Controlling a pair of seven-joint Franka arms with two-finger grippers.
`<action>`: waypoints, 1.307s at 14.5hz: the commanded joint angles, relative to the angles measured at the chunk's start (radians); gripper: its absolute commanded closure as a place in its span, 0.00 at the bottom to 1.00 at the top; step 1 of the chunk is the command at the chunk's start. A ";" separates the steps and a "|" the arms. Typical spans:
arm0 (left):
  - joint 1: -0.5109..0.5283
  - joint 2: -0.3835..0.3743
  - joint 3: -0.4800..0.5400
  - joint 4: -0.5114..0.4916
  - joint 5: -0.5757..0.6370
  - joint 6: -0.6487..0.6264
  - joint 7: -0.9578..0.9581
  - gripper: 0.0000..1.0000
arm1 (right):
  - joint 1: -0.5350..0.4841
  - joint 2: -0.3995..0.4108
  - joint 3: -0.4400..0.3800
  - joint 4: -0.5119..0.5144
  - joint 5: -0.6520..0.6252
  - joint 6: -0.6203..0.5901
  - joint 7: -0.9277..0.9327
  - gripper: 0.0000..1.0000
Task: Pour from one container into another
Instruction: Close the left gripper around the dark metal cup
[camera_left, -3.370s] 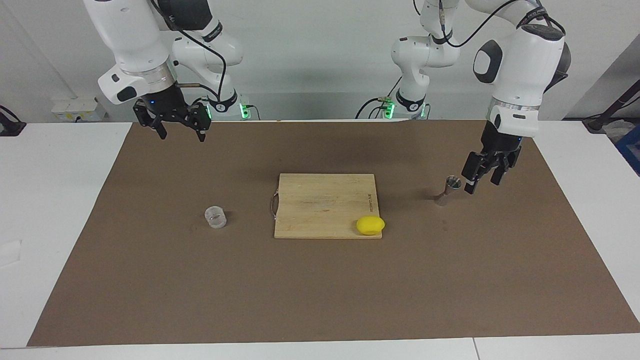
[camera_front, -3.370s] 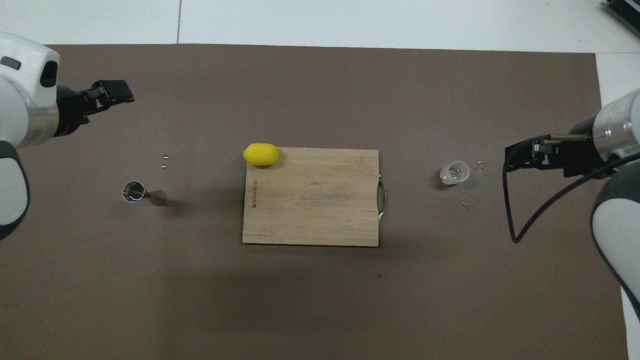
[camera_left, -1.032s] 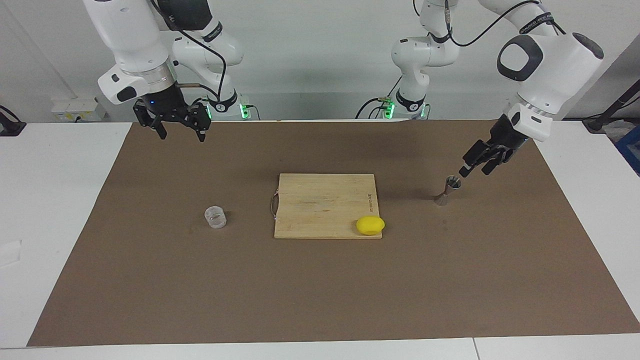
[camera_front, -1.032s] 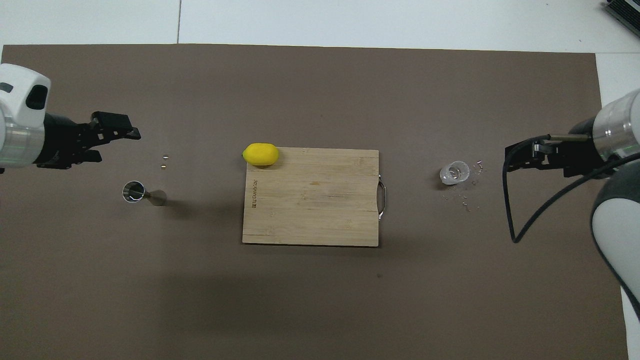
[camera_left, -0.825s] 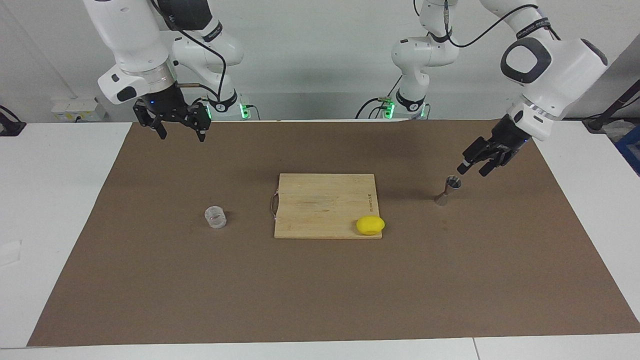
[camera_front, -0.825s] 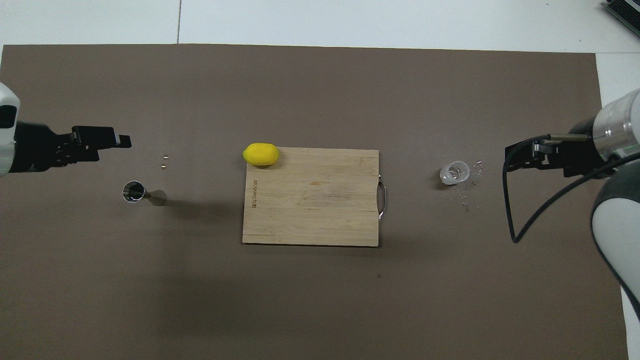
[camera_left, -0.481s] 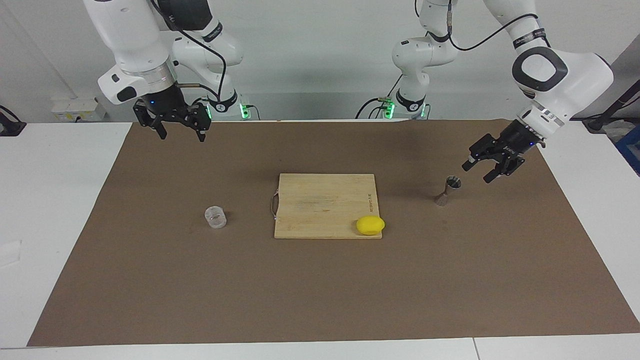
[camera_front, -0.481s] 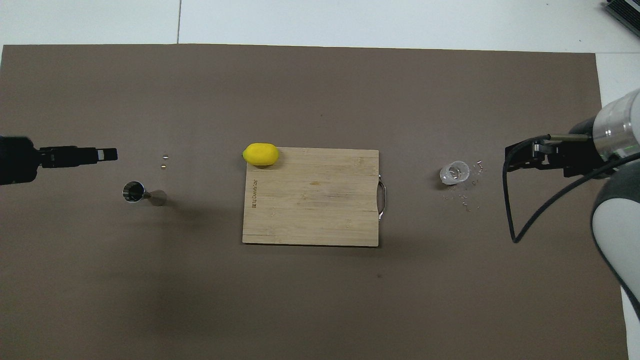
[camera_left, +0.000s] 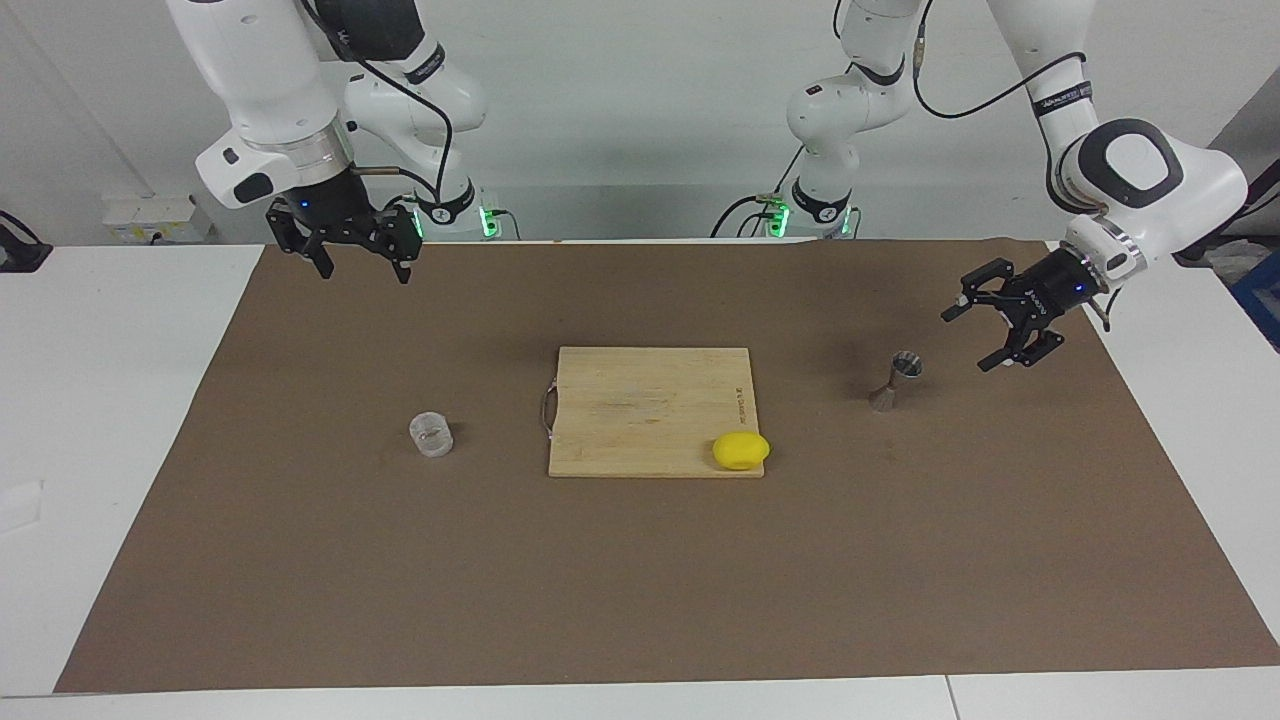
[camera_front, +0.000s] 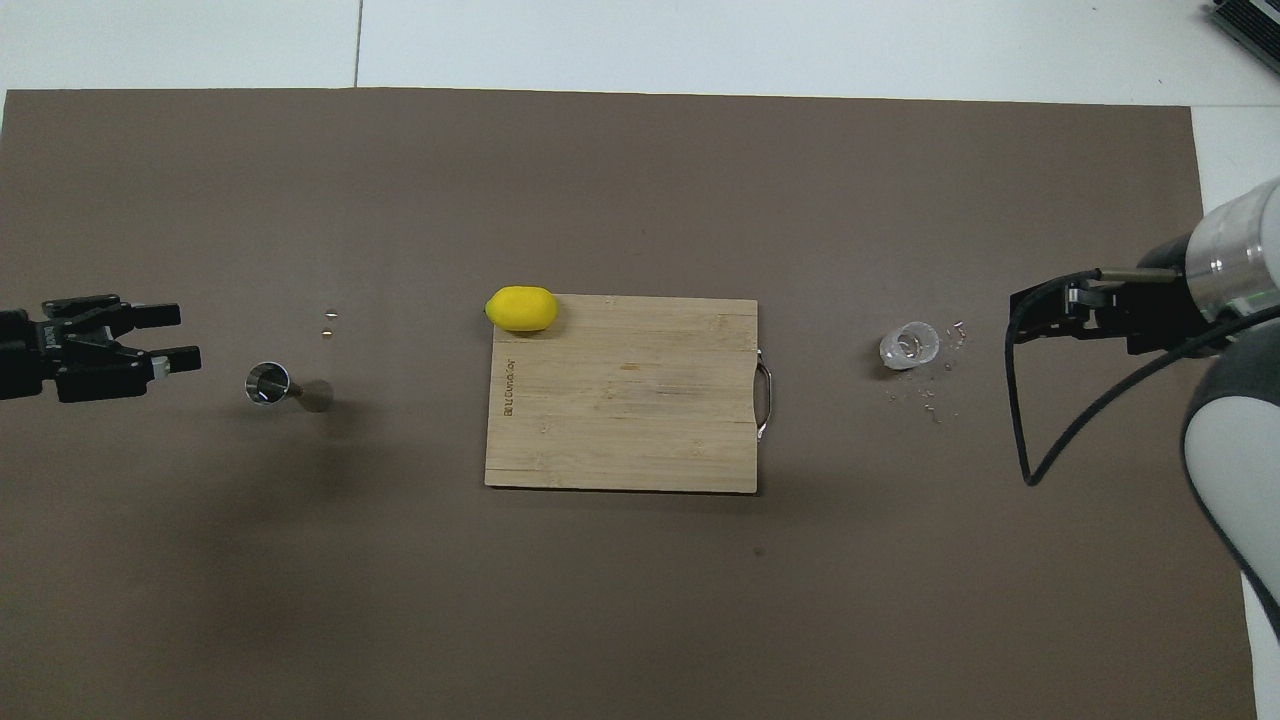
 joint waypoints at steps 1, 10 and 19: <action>0.020 0.067 -0.010 0.000 -0.080 -0.064 0.251 0.00 | -0.012 -0.023 0.001 -0.025 0.027 0.004 -0.023 0.00; 0.099 0.164 -0.010 -0.066 -0.196 -0.195 0.872 0.00 | -0.012 -0.023 0.001 -0.027 0.027 0.004 -0.023 0.00; 0.122 0.242 -0.010 -0.119 -0.302 -0.290 0.978 0.00 | -0.014 -0.022 0.001 -0.025 0.027 0.004 -0.023 0.00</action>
